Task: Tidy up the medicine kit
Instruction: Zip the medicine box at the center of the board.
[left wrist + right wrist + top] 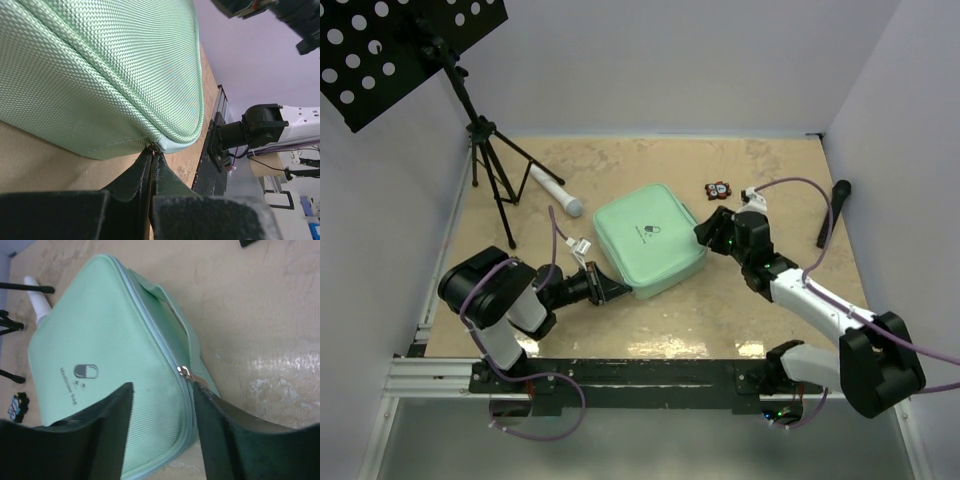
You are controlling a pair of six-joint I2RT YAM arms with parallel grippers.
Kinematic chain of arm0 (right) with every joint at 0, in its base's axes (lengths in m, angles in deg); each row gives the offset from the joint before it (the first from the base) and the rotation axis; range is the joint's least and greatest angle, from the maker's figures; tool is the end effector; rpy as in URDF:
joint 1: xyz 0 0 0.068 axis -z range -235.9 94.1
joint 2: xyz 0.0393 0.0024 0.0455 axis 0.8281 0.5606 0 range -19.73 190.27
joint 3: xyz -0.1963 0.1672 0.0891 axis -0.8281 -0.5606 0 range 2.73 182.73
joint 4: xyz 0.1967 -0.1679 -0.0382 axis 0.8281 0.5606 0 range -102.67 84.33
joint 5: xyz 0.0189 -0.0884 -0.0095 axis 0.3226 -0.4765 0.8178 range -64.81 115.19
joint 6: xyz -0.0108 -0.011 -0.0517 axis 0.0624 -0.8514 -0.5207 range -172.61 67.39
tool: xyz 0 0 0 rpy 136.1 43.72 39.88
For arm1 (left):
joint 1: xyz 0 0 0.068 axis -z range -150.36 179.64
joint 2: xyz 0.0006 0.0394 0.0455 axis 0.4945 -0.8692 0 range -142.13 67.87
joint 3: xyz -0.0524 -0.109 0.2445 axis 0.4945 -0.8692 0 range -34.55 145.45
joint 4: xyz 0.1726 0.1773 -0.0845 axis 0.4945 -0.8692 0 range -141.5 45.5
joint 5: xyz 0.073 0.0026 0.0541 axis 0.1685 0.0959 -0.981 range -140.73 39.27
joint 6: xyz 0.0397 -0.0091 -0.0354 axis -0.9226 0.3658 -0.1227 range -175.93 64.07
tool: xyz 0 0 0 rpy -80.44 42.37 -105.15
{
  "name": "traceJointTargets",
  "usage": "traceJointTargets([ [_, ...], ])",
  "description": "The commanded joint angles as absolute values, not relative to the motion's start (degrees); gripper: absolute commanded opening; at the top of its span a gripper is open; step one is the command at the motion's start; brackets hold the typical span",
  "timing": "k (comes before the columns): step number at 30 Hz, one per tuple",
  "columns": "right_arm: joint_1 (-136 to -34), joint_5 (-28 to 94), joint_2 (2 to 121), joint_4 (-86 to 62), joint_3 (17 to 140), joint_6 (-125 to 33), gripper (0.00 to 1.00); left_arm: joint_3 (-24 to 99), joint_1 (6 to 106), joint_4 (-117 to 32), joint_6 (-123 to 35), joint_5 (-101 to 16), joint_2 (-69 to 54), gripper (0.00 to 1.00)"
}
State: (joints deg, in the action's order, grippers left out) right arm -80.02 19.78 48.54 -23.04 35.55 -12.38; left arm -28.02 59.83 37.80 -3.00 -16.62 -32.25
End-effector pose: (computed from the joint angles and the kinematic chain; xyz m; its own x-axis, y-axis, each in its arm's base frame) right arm 0.2348 0.1014 0.2190 -0.5078 0.4772 -0.7172 -0.0011 0.8322 0.5545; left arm 0.1735 -0.1240 0.1047 -0.8135 -0.2910 -0.5035 0.4025 0.3433 -0.8486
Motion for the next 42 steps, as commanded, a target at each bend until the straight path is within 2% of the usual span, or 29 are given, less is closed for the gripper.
traceJointTargets([
  [1, -80.51, 15.70, 48.37, -22.69, 43.85, -17.62, 0.60, -31.12, 60.93, 64.22, -6.18, -16.81, -35.75, 0.00],
  [6, -80.43, 16.48, 60.31, -22.69, 55.09, -24.91, 0.66, -31.03, 60.93, 64.22, -5.92, -16.45, -35.32, 0.00],
  [9, -80.25, 22.10, 70.50, -23.04, 61.42, -28.00, 0.73, -31.12, 60.84, 64.22, -6.27, -16.46, -35.14, 0.00],
  [12, -80.07, 25.01, 75.35, -25.68, 64.24, -27.65, 0.82, -31.47, 60.84, 64.22, -6.62, -16.63, -34.61, 0.00],
  [13, -79.99, 26.23, 80.24, -23.68, 68.78, -29.30, 0.85, -31.82, 60.93, 64.22, -7.14, -16.98, -34.18, 0.00],
  [18, -79.55, 30.89, 84.41, -22.78, 72.16, -32.22, 0.83, -31.73, 60.93, 64.22, -7.85, -17.07, -34.43, 0.00],
  [20, -79.63, 32.04, 85.47, -21.99, 72.69, -33.10, 0.78, -31.56, 60.93, 64.22, -8.12, -16.81, -34.52, 0.00],
  [21, -79.37, 32.65, 85.82, -21.90, 72.52, -33.27, 0.72, -31.38, 60.93, 64.22, -8.12, -16.89, -34.52, 0.00],
  [24, -78.93, 33.97, 86.97, -21.55, 71.73, -32.75, 0.45, -30.59, 60.93, 64.22, -8.12, -16.72, -34.79, 0.00],
  [25, -78.76, 34.24, 87.32, -21.46, 71.29, -32.23, 0.31, -30.24, 60.84, 64.22, -7.94, -16.63, -34.96, 0.00],
  [29, -78.23, 33.81, 87.59, -21.63, 69.45, -31.08, 0.00, -29.80, 60.75, 64.22, -7.85, -16.63, -35.23, 0.00],
  [35, -76.82, 31.79, 84.34, -22.69, 66.02, -26.61, 0.00, -28.84, 60.75, 64.22, -7.59, -17.51, -35.31, 0.00],
  [42, -71.12, 31.95, 74.50, -28.21, 55.57, -15.63, 0.00, -25.15, 60.75, 64.22, -6.71, -16.98, -37.16, 0.00],
])
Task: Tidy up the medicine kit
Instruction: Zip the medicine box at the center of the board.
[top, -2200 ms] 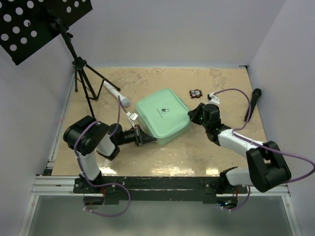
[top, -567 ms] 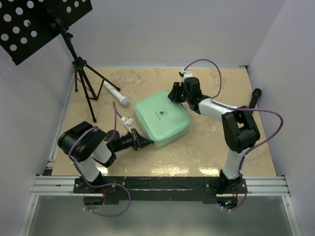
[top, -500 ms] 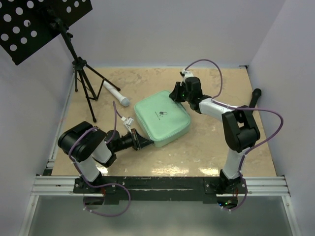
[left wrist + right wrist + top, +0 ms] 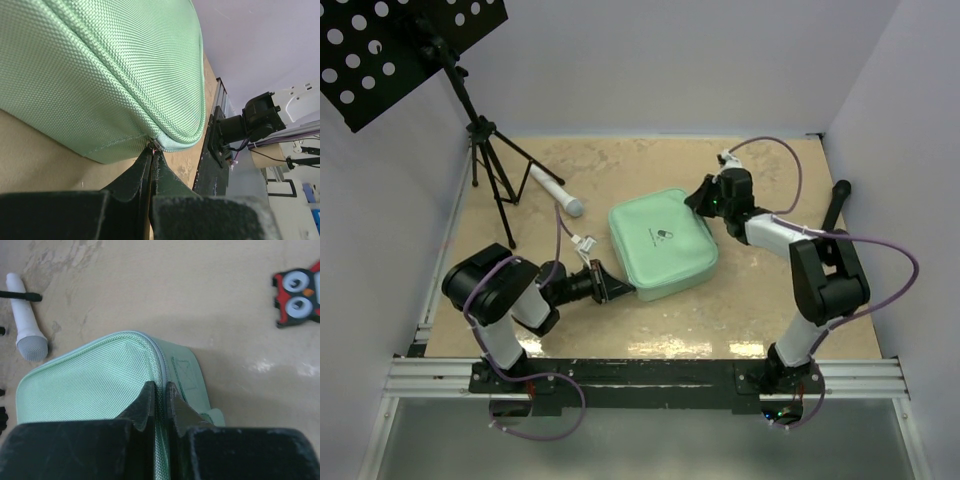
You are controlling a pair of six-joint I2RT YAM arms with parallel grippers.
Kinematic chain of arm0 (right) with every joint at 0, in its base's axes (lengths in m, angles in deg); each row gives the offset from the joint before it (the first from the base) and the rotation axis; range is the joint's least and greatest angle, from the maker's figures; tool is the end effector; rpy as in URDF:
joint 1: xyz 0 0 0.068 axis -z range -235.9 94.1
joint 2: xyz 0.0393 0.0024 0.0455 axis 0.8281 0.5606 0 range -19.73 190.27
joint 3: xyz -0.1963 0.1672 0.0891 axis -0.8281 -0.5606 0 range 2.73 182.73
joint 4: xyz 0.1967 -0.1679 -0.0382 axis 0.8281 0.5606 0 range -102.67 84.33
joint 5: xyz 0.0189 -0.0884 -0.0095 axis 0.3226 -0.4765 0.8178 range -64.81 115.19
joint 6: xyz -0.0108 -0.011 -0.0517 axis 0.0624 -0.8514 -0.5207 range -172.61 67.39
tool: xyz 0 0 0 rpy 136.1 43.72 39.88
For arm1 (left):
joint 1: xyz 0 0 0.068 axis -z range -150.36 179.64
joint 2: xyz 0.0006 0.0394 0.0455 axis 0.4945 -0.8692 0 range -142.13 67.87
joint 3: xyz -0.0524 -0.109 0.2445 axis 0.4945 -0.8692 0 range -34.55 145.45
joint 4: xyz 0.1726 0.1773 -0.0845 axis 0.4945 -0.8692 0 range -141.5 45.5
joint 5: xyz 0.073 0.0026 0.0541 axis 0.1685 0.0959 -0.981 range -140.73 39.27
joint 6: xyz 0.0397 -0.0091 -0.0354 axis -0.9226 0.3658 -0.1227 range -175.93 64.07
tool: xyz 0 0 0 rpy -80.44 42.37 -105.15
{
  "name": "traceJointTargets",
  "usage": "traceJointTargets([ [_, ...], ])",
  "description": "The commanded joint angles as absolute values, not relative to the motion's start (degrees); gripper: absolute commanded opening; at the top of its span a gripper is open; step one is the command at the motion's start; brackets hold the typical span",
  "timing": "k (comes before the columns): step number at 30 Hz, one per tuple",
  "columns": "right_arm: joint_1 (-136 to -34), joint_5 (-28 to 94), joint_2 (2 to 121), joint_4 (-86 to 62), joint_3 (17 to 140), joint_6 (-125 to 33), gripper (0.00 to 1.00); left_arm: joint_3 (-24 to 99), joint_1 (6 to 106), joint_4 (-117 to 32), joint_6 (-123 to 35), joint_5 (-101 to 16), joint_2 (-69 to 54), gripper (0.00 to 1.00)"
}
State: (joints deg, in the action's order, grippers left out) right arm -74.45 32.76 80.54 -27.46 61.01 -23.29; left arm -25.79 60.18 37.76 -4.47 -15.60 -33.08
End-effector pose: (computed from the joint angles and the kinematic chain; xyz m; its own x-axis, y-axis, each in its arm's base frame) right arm 0.3649 0.1273 0.2039 -0.5867 0.3153 -0.7459 -0.1595 0.8581 0.4881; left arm 0.1811 -0.1305 0.1077 -0.7994 -0.2711 -0.5361 0.4469 0.3280 -0.8323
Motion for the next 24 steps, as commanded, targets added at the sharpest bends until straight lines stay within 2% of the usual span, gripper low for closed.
traceJointTargets([
  [1, -70.33, 32.65, 73.18, -29.27, 54.25, -14.30, 0.00, -24.88, 60.84, 64.22, -6.71, -16.81, -37.68, 0.00],
  [12, -66.89, 36.70, 69.30, -34.64, 49.76, -5.86, 0.00, -28.30, 61.37, 64.22, -9.61, -16.01, -39.27, 0.00],
  [21, -66.10, 34.42, 70.27, -34.73, 48.96, -5.59, 0.00, -32.61, 62.07, 64.22, -10.05, -16.89, -38.66, 0.00],
  [24, -66.10, 33.02, 71.15, -32.63, 50.62, -9.79, 0.00, -33.84, 62.07, 64.22, -10.31, -17.51, -37.69, 0.00],
])
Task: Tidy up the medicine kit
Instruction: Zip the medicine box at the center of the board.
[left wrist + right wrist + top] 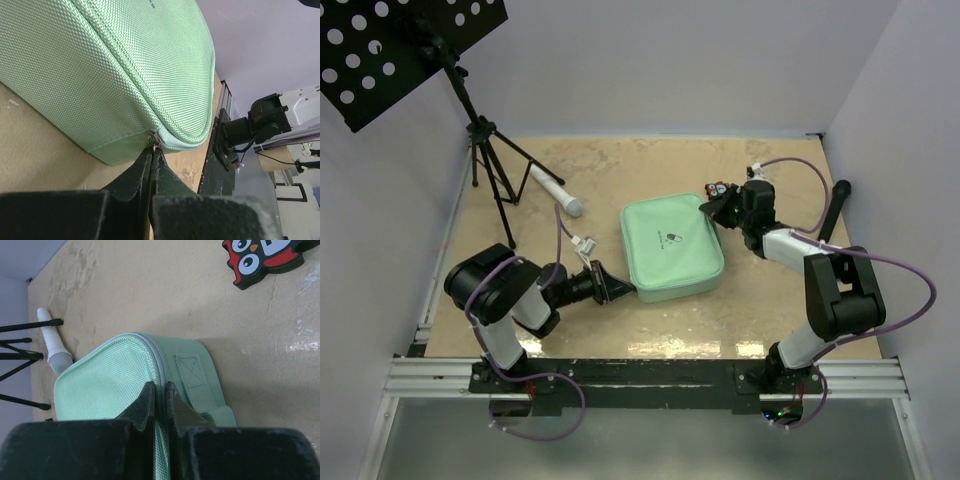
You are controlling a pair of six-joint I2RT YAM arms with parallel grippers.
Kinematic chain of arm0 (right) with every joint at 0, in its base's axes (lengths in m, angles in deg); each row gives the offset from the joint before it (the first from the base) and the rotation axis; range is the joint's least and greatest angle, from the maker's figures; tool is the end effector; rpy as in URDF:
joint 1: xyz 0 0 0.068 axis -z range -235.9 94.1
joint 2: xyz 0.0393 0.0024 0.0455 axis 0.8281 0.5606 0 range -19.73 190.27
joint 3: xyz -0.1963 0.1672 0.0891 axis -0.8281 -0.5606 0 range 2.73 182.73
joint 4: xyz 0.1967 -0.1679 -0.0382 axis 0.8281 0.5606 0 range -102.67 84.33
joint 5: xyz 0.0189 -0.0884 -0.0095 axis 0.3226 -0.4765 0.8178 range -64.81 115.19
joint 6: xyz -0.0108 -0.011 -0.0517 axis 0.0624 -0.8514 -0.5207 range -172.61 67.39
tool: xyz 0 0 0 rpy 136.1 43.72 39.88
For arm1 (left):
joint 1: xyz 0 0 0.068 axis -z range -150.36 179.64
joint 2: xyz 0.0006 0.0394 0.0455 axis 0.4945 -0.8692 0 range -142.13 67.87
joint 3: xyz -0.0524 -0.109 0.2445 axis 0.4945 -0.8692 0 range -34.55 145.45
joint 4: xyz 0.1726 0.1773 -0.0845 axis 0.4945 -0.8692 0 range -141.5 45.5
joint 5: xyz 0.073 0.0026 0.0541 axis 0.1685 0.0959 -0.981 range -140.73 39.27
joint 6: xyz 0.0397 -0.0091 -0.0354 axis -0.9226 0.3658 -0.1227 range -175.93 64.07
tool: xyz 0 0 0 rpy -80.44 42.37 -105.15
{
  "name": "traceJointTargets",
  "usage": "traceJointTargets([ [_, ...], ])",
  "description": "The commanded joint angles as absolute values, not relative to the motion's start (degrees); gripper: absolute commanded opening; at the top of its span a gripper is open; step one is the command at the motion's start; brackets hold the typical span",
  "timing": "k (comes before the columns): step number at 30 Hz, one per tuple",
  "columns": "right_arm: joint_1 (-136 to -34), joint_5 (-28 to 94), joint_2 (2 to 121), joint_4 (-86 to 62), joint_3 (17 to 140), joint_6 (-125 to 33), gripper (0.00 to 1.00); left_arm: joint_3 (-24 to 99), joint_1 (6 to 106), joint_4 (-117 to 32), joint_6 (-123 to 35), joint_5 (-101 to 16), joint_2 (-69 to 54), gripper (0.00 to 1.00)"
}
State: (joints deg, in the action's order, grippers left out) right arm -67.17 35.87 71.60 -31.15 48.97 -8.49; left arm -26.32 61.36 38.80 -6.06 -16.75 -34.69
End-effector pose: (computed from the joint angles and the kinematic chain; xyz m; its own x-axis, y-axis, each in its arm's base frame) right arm 0.3312 0.0727 0.1974 -0.5622 0.5856 -0.5839 0.0514 0.7295 0.6821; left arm 0.1770 -0.1327 0.1024 -0.7950 -0.2539 -0.5509 0.4573 0.3457 -0.8194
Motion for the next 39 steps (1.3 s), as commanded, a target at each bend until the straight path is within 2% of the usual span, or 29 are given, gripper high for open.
traceJointTargets([
  [1, -66.27, 33.10, 71.41, -31.23, 51.85, -11.20, 0.00, -33.76, 62.07, 64.22, -10.49, -17.60, -37.51, 0.00],
  [4, -67.67, 30.04, 68.26, -28.59, 53.53, -14.11, 0.40, -32.71, 62.07, 64.22, -10.05, -17.42, -37.42, 0.00],
  [5, -68.81, 28.20, 66.42, -26.84, 54.14, -15.25, 0.49, -32.44, 62.16, 64.22, -9.96, -17.42, -37.34, 0.00],
  [6, -70.04, 25.83, 64.84, -24.99, 55.19, -16.04, 0.56, -32.09, 62.07, 64.22, -9.88, -17.51, -37.08, 0.00],
  [8, -72.41, 21.78, 62.55, -21.30, 57.21, -17.88, 0.62, -31.82, 62.16, 64.22, -9.79, -17.33, -37.16, 0.00],
  [12, -78.91, 16.75, 58.33, -15.05, 60.39, -21.75, 0.63, -31.91, 62.07, 64.22, -11.27, -16.81, -37.16, 0.00],
  [22, -87.36, 35.38, 54.46, -17.41, 46.34, -24.92, 0.51, -31.12, 62.16, 64.22, -20.33, -15.57, -37.87, 0.00],
  [25, -89.47, 33.64, 48.50, -15.67, 44.66, -26.15, 0.57, -31.12, 62.16, 63.61, -22.44, -16.19, -36.20, 0.00],
  [29, -90.00, 32.04, 41.20, -11.10, 43.43, -26.33, 0.63, -29.19, 62.59, 52.91, -28.84, -17.42, -31.20, 0.00],
  [34, -90.44, 33.18, 36.88, -8.98, 40.88, -22.91, 0.63, -25.85, 65.40, 36.03, -39.30, -22.50, -24.08, 0.00],
  [39, -90.71, 39.24, 35.47, -12.31, 36.58, -18.08, 0.61, -25.67, 66.46, 31.35, -42.13, -26.29, -20.47, 0.00],
])
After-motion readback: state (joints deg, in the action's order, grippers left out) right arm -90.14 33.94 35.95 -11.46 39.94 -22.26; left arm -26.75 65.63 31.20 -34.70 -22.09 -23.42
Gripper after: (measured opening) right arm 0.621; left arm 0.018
